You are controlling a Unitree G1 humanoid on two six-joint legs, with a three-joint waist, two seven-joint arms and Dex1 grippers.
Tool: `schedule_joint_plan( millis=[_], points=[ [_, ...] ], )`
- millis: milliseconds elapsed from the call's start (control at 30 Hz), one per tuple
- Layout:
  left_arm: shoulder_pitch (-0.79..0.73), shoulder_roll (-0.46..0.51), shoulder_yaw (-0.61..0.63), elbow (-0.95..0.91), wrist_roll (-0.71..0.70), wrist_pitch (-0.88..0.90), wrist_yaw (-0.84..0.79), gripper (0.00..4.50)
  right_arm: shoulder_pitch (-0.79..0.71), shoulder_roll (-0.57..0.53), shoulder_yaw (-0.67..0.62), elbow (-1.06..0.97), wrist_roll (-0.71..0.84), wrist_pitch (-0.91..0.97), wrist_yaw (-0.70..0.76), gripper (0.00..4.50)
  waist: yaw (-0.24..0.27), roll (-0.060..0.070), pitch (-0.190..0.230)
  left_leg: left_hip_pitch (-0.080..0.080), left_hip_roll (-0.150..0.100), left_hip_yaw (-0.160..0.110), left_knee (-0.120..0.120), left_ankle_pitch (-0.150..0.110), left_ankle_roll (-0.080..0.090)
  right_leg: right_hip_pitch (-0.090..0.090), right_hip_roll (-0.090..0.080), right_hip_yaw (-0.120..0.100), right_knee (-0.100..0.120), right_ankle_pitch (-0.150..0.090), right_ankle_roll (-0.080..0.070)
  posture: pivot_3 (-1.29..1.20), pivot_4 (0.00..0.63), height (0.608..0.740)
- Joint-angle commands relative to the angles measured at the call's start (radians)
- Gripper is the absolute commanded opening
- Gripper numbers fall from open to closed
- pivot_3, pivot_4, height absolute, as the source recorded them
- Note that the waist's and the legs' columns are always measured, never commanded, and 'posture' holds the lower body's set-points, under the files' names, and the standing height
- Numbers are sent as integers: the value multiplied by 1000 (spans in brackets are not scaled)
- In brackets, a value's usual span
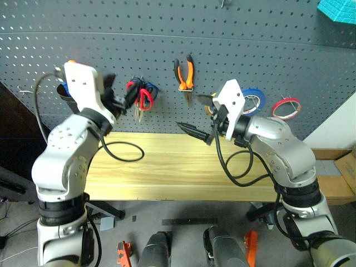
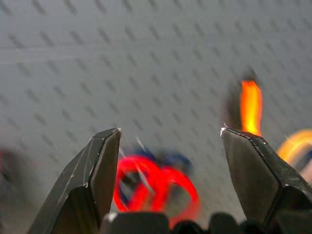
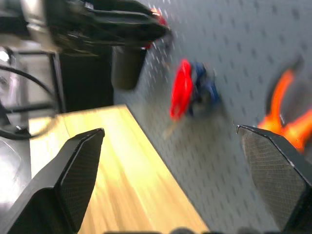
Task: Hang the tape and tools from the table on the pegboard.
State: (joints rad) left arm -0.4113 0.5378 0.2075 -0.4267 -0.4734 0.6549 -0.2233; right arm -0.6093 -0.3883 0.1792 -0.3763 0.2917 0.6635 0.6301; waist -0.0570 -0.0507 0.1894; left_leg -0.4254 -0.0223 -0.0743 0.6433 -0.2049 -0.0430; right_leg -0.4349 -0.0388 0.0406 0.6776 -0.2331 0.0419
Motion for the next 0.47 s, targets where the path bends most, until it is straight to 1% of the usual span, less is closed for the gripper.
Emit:
schedule_joint_plan(
  millis=[33,67,133,200,233,267,300,400,467],
  points=[
    [135,-20,-36,-26,59,-66,-24,3497,139,-30,8,-39,-42,-129,7,4500,2,1,-7,3,0,1,-1,0,0,4,0,0,-1,0,0,-1,71,740],
    [172,-22,-53,-15,86,-99,-32,3497,179,-31,11,-34,-50,-163,8,4500,2,1,-9,9,0,1,-2,0,0,10,0,0,-4,-1,0,-2,64,740],
    [232,-43,-61,6,102,-132,-42,3497,248,-18,8,-7,-63,-213,-8,4500,2,2,-14,13,-1,1,-2,0,0,15,3,0,-7,-1,0,-1,56,740],
    [291,-68,-65,63,144,-201,-39,3497,321,15,-2,70,-101,-291,-65,4500,3,4,-22,14,0,2,-2,0,0,17,5,0,-11,0,0,-2,50,740],
    [313,-83,-64,98,166,-235,-31,3497,349,29,-6,117,-126,-336,-93,4500,3,4,-28,17,1,2,-2,0,0,22,6,0,-13,0,1,-3,48,740],
    [324,-94,-64,124,182,-260,-25,3497,364,38,-9,152,-144,-370,-109,4500,3,4,-38,26,2,2,-4,0,0,31,6,0,-17,0,1,-6,47,740],
    [335,-109,-62,156,200,-293,-18,3497,378,51,-24,209,-163,-414,-141,4500,4,5,-42,29,2,2,-5,0,0,35,6,0,-19,-3,-3,-8,45,740],
    [343,-143,-50,245,249,-380,13,3497,387,76,-76,368,-200,-524,-220,4500,4,8,-49,41,2,2,-5,-1,0,47,6,0,-24,-4,-4,-7,37,740],
    [339,-157,-40,297,276,-442,26,3497,383,81,-97,449,-218,-580,-249,4500,4,9,-51,42,2,2,-8,0,1,50,6,0,-28,-3,-4,-6,33,740]
  ],
)
